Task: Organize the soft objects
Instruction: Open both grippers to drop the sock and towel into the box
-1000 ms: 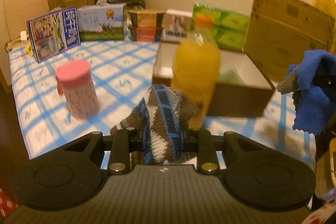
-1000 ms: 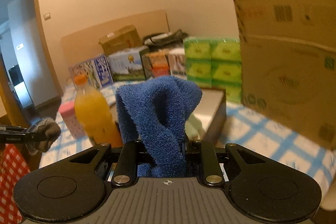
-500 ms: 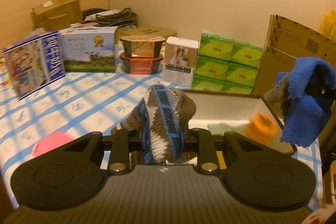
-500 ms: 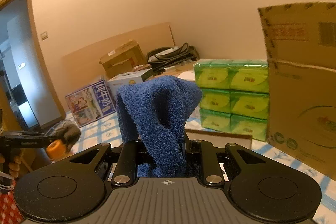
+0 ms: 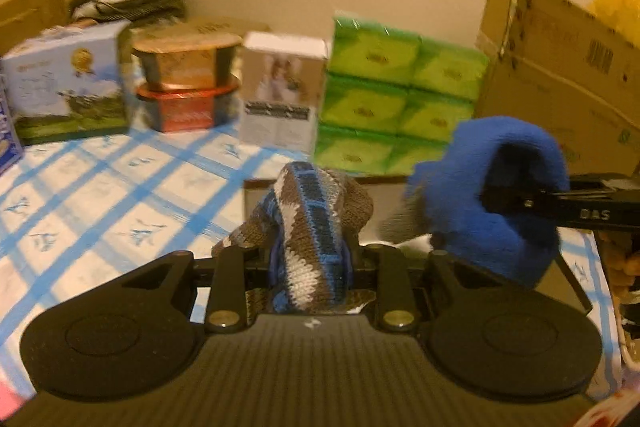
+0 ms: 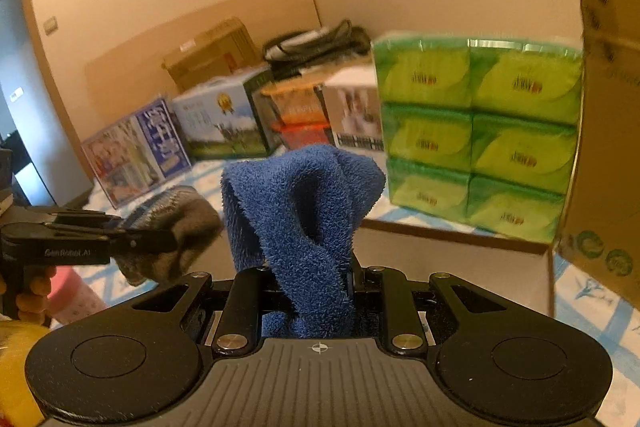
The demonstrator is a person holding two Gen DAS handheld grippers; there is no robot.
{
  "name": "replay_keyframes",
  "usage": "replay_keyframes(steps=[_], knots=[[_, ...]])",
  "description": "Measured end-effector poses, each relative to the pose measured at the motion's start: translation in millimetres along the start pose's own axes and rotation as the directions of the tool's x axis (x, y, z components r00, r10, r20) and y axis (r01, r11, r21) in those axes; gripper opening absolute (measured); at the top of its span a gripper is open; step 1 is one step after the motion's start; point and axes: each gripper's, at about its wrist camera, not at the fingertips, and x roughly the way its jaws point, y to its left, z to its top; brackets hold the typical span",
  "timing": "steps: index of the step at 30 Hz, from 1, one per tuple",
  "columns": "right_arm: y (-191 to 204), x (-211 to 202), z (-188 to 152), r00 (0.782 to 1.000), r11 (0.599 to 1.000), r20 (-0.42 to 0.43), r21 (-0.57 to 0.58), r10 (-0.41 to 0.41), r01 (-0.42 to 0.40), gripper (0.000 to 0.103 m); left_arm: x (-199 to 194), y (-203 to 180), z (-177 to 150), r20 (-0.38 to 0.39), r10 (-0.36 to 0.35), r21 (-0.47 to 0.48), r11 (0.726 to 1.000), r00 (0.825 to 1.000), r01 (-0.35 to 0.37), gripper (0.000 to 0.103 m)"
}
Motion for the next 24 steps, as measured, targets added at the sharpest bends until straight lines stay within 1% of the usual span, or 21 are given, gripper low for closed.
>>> replay_keyframes(steps=[1, 2, 3, 4, 5, 6, 8, 10, 15, 17, 20, 24], knots=[[-2.2, 6.7, -1.8, 1.000, 1.000, -0.010, 0.004, -0.004, 0.004, 0.022, 7.6, -0.5, -0.9, -0.016, -0.018, 0.003, 1.000, 1.000, 0.018, 0.033], [-2.7, 10.7, -2.5, 1.000, 1.000, -0.016, 0.007, -0.008, 0.008, 0.022, 15.4, -0.2, -2.2, -0.036, -0.043, 0.000, 0.999, 0.998, 0.043, 0.033], [-2.8, 14.6, -3.2, 1.000, 1.000, -0.021, 0.009, -0.011, 0.011, 0.024, 22.2, 0.0, -4.0, -0.056, -0.057, -0.007, 0.998, 0.997, 0.057, 0.035], [-3.9, 18.9, -4.7, 0.999, 1.000, -0.028, 0.009, -0.017, 0.018, 0.028, 27.6, 0.0, -5.3, -0.064, -0.058, -0.016, 0.998, 0.996, 0.057, 0.042], [-3.0, 21.4, -5.2, 0.999, 1.000, -0.035, 0.011, -0.023, 0.024, 0.037, 32.0, 0.4, -6.6, -0.066, -0.058, -0.027, 0.998, 0.996, 0.057, 0.049], [-2.5, 23.3, -6.0, 0.999, 0.999, -0.041, 0.014, -0.029, 0.030, 0.049, 36.2, 1.1, -7.2, -0.071, -0.069, -0.041, 0.997, 0.995, 0.066, 0.058], [-1.7, 24.0, -7.7, 0.999, 0.999, -0.042, 0.017, -0.029, 0.030, 0.062, 42.6, 2.9, -8.7, -0.084, -0.070, -0.076, 0.995, 0.994, 0.064, 0.059], [0.4, 23.1, -7.5, 0.999, 1.000, -0.041, 0.000, -0.025, 0.025, 0.064, 43.7, 3.9, -9.3, -0.086, -0.061, -0.086, 0.995, 0.994, 0.054, 0.059], [2.5, 18.6, -9.6, 0.998, 0.999, -0.061, -0.020, -0.031, 0.030, 0.066, 38.9, 0.4, -14.5, -0.097, -0.021, -0.018, 1.000, 0.995, 0.019, 0.058], [1.5, 15.2, -12.2, 0.997, 0.999, -0.070, -0.022, -0.033, 0.031, 0.066, 35.4, 2.6, -17.0, -0.102, -0.007, -0.020, 1.000, 0.995, 0.005, 0.058], [0.6, 8.5, -16.5, 0.996, 0.999, -0.079, -0.016, -0.036, 0.035, 0.066, 26.7, 5.5, -20.0, -0.099, -0.009, -0.035, 0.999, 0.995, 0.005, 0.058], [3.3, -5.1, -22.1, 0.995, 0.999, -0.090, -0.023, -0.040, 0.038, 0.066, 12.0, 7.4, -24.2, -0.099, 0.017, -0.038, 0.999, 0.995, -0.021, 0.058]])
